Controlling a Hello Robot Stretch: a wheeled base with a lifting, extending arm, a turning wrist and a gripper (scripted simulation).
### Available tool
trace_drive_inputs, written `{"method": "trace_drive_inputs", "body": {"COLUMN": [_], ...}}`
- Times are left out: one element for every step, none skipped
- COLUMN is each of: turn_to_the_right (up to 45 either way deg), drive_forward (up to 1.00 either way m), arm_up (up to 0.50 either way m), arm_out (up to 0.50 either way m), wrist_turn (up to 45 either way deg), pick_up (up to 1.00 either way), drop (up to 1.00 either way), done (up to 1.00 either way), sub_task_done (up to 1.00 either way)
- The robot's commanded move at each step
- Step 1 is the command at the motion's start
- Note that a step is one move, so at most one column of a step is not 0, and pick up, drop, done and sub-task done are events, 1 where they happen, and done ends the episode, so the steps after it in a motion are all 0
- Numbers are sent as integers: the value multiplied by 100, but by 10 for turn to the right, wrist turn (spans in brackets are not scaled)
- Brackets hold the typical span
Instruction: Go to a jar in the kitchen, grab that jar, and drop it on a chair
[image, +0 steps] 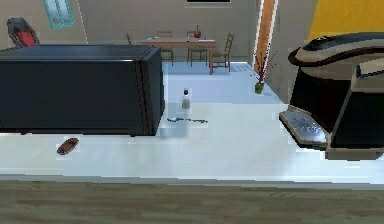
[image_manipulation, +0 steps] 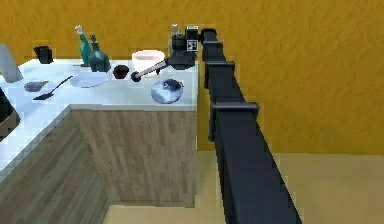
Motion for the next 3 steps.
{"method": "trace_drive_inputs", "body": {"turn_to_the_right": [0,0,0], "drive_forward": [0,0,0], "arm_up": [0,-14,0], "arm_out": [0,0,0], "wrist_turn": [240,0,0], "pick_up": [0,0,100], "drop": [0,0,0], "done": [0,0,0], "sub_task_done": [0,0,0]}}
